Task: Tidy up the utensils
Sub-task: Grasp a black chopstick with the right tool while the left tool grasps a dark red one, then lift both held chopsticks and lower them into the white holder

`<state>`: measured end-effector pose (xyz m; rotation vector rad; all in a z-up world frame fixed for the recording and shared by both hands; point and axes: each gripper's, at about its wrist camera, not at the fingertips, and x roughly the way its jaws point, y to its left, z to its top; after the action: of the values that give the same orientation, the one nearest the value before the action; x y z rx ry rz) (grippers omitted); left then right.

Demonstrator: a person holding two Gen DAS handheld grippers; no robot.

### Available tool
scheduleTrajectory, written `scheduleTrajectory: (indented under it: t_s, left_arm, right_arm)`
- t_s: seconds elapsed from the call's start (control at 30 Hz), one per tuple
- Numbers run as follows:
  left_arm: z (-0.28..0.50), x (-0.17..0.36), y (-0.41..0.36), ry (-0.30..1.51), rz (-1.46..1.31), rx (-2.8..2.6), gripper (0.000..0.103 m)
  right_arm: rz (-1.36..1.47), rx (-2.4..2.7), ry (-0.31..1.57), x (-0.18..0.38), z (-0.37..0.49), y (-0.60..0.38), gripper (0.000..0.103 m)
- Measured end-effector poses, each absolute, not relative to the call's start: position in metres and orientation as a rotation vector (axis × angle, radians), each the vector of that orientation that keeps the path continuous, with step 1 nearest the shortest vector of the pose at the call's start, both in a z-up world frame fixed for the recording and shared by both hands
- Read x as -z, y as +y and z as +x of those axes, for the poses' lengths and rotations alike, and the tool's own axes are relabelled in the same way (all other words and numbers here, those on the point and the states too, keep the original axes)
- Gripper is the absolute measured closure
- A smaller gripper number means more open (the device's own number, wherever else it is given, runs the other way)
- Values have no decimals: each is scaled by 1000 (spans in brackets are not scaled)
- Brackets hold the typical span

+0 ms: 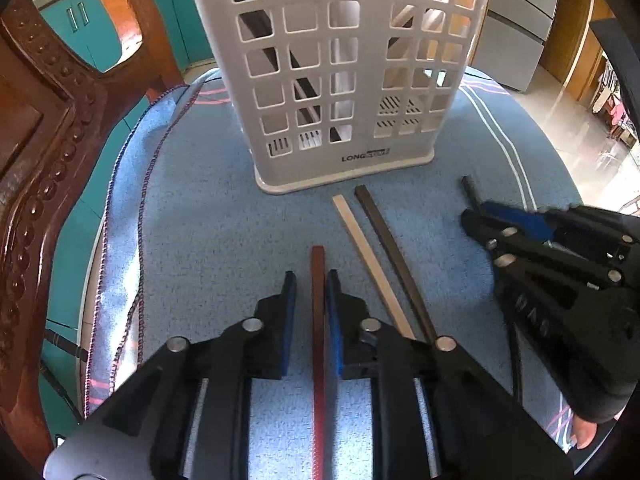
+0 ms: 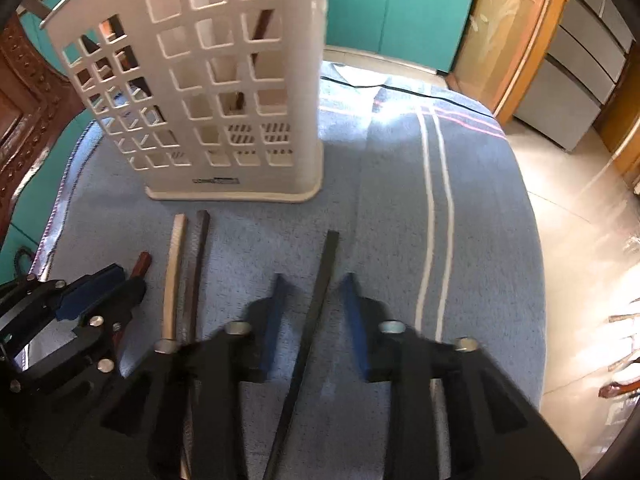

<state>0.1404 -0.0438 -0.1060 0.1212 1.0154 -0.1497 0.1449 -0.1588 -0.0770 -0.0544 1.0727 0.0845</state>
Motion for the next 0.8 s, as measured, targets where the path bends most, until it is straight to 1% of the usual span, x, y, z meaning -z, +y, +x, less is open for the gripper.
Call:
scheduleTrajectory:
  t_s: [0.1, 0.2, 0.4, 0.63, 0.8]
  left_arm:
    - [146, 105, -49, 1012, 123, 140, 96]
    - [148, 95, -43, 980, 107, 136, 96]
    - [127, 45, -30, 834, 46, 166, 96]
    - [80, -31, -7, 558, -53, 214, 96]
    - [67, -59, 11, 440, -141, 210, 96]
  right_arm:
    - [-6, -108, 1076, 74, 143, -164, 96]
    - [47, -129, 1053, 60, 141, -174, 96]
    - [142, -187, 945, 13, 122, -194, 96]
    - [209, -280, 782, -47, 89, -221, 96]
    - [264, -310, 681, -74, 74, -240, 96]
